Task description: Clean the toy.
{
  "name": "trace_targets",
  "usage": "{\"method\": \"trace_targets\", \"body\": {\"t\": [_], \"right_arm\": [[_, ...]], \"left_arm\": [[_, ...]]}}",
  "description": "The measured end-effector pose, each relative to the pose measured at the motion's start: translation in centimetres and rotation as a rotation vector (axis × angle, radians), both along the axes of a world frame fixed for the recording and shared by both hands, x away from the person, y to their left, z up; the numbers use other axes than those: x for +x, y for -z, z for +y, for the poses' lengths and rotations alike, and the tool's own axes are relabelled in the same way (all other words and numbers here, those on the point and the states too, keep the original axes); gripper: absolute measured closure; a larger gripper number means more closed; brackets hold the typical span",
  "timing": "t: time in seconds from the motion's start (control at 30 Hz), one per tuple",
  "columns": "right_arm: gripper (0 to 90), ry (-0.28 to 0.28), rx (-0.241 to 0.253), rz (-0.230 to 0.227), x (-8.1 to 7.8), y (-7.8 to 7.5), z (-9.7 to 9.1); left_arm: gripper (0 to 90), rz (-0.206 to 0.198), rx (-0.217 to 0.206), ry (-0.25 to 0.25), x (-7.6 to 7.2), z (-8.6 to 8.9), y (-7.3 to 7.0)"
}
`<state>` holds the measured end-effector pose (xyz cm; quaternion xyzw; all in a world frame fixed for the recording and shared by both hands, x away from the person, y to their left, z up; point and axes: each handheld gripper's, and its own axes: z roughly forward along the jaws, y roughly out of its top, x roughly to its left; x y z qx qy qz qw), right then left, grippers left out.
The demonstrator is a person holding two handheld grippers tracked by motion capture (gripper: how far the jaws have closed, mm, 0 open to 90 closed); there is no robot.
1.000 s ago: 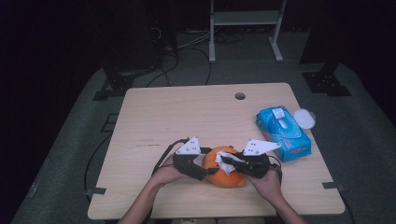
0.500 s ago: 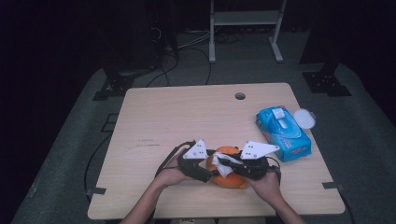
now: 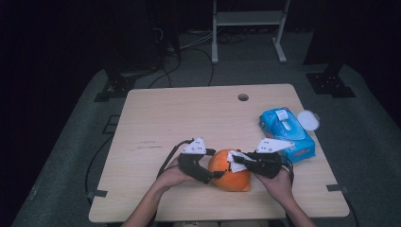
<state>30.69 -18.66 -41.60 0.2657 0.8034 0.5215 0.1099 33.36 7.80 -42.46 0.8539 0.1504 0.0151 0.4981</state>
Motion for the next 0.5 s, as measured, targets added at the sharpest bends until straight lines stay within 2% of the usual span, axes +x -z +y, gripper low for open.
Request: {"method": "trace_targets", "body": {"t": [0.03,0.07,0.17,0.3,0.37,0.4,0.5], "right_arm": [[80.3,-0.006,-0.006,-0.005,-0.1,0.0,0.2],[80.3,-0.007,-0.02,-0.017,-0.4,0.0,0.4],[80.3,-0.007,-0.026,-0.042,-0.8,-0.4,0.7],[80.3,-0.067,-0.002,-0.089,-1.7,-1.3,1.7],[80.3,-0.086,-0.03,-0.119,-2.0,-1.6,2.6],[80.3,-0.086,-0.043,-0.127,-2.0,-1.6,2.7],[80.2,-0.057,-0.03,-0.1,-1.2,-1.4,1.9]], "left_arm": [[14.5,-0.006,0.007,0.012,0.0,0.0,0.1],[19.5,-0.018,0.011,0.018,-0.1,0.0,0.1],[27.3,-0.075,0.028,0.033,-0.6,0.0,-0.1],[30.2,-0.153,0.044,0.073,-1.4,-0.7,-0.5],[31.0,-0.192,0.067,0.089,-1.8,-1.0,-0.6],[31.5,-0.203,0.07,0.092,-1.9,-0.9,-0.6],[31.8,-0.2,0.063,0.098,-1.7,-0.6,-0.4]]}}
